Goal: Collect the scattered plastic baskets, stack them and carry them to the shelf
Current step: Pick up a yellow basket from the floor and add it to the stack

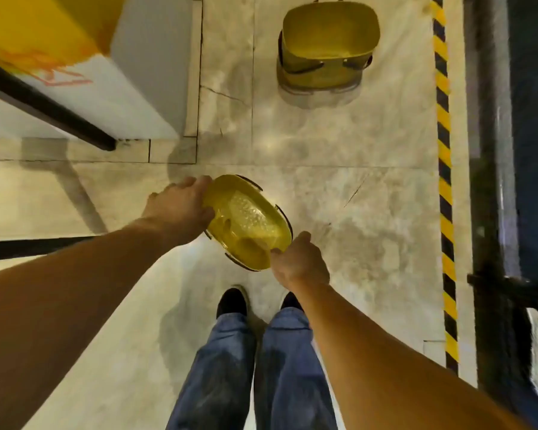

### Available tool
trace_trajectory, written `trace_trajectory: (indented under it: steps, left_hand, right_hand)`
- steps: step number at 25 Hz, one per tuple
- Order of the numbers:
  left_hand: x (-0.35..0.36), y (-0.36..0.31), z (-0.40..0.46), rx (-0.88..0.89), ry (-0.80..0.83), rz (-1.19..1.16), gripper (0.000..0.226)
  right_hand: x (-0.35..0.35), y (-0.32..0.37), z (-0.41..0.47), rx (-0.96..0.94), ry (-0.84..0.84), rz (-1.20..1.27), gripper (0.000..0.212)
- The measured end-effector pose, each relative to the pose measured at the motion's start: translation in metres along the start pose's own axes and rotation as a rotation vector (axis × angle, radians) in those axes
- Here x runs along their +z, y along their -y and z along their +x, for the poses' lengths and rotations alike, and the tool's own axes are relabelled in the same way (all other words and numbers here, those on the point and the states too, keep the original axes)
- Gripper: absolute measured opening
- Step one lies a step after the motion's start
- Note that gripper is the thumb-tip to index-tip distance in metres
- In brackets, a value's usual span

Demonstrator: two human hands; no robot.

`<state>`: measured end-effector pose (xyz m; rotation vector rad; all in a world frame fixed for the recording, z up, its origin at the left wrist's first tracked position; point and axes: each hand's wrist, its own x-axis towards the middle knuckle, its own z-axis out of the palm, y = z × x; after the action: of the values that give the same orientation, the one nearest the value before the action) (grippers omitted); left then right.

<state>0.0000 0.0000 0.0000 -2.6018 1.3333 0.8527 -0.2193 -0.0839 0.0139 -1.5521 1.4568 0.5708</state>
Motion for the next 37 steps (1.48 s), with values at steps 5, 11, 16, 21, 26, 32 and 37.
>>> trace_trajectory:
  steps: [5, 11, 16, 21, 26, 32, 37]
  left_hand:
    - [0.108, 0.032, 0.083, -0.023, 0.021, 0.062, 0.066]
    - [0.173, 0.059, 0.141, -0.022, -0.007, 0.054, 0.085]
    - [0.192, 0.073, 0.151, 0.017, -0.017, 0.103, 0.096]
    - [0.173, 0.072, 0.125, 0.049, -0.023, 0.061, 0.091]
    - [0.103, 0.03, 0.098, -0.037, -0.119, -0.096, 0.082]
    - [-0.033, -0.051, 0.108, -0.008, -0.281, -0.142, 0.071]
    - [-0.128, -0.125, 0.155, 0.035, -0.402, -0.165, 0.076]
  right_hand:
    - [0.091, -0.045, 0.118, 0.229, -0.065, 0.174, 0.075]
    - [0.161, -0.068, 0.166, 0.212, -0.148, 0.198, 0.092]
    - [0.167, -0.065, 0.175, 0.125, -0.293, 0.271, 0.083]
    - [0.109, -0.064, 0.18, -0.117, -0.322, -0.064, 0.077]
    - [0.014, -0.052, 0.159, -0.295, -0.338, -0.261, 0.071]
    - [-0.125, -0.012, 0.125, -0.367, -0.451, -0.312, 0.069]
    - [-0.251, 0.041, 0.136, -0.383, -0.539, -0.303, 0.075]
